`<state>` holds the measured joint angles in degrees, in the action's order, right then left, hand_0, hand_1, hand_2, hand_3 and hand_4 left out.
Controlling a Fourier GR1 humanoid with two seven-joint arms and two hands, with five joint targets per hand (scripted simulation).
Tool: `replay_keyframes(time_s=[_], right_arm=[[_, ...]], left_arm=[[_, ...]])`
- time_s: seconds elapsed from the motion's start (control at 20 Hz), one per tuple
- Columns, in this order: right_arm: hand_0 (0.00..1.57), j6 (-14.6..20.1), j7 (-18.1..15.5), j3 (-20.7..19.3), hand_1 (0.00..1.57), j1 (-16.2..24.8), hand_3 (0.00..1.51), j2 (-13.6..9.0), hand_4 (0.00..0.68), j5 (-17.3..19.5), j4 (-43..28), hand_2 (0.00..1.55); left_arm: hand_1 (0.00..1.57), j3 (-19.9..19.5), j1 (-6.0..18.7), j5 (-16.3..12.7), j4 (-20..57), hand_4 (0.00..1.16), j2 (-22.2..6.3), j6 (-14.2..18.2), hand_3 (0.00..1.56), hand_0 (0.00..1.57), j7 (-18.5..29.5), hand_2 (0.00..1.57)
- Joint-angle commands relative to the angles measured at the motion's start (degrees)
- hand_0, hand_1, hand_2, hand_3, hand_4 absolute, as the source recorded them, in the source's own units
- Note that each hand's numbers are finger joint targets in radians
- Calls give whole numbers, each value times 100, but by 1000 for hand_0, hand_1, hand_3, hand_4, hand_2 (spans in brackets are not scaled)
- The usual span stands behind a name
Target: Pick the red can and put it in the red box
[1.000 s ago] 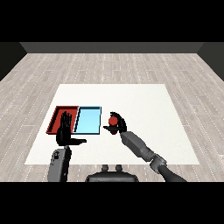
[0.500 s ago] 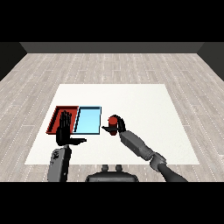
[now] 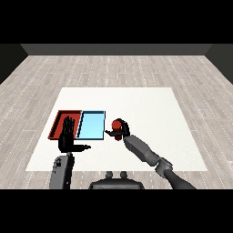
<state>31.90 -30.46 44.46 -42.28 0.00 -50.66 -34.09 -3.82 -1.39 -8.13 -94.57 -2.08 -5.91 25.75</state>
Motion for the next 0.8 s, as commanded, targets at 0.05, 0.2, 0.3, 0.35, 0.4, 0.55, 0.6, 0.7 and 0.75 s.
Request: replay_keyframes(time_s=[0.05, 0.2, 0.3, 0.35, 0.4, 0.55, 0.6, 0.7, 0.75], right_arm=[[1539, 266, 17, -125, 1539, 272, 1388, -417, 581, 296, -1036, 1469], [1544, 553, -18, -291, 1544, 24, 1381, -4, 586, 404, -810, 1468], [1543, 413, 44, -505, 1543, 22, 1381, -213, 582, 709, -1104, 1459], [1543, 400, -209, -568, 1543, 305, 1381, -174, 582, 766, -1197, 1459], [1539, 490, 268, -414, 1539, 295, 1380, -534, 583, 860, -1889, 1458], [1515, 857, 445, -329, 1515, 802, 1383, -733, 608, 1195, -2778, 1460], [1538, 929, 395, -506, 1538, 494, 1397, -766, 617, 1110, -2869, 1469], [1538, 802, 638, -505, 1538, 666, 1398, -1194, 623, 1254, -3440, 1469], [1514, 821, 187, -522, 1514, 954, 1408, -1045, 641, 1335, -3469, 1469]], left_arm=[[0, -216, 289, -275, 283, 0, -187, -245, 0, 0, -22, 0], [0, -59, 140, -7, 145, 0, -107, -103, 0, 0, 96, 0], [0, 198, -10, 112, -70, 0, 110, 73, 0, 0, -117, 0], [0, 267, -391, 108, -185, 0, 130, -80, 0, 0, 153, 0], [0, 179, -252, 66, -127, 0, 59, -70, 0, 0, 57, 0], [0, 143, 172, 163, 83, 0, -56, 4, 0, 0, -224, 0], [0, 347, -27, 203, -330, 0, 0, -24, 0, 0, -313, 0], [0, 321, -33, 134, -444, 0, -36, -60, 0, 0, -406, 0], [0, 266, 51, -108, -532, 0, -202, -310, 0, 0, -663, 0]])
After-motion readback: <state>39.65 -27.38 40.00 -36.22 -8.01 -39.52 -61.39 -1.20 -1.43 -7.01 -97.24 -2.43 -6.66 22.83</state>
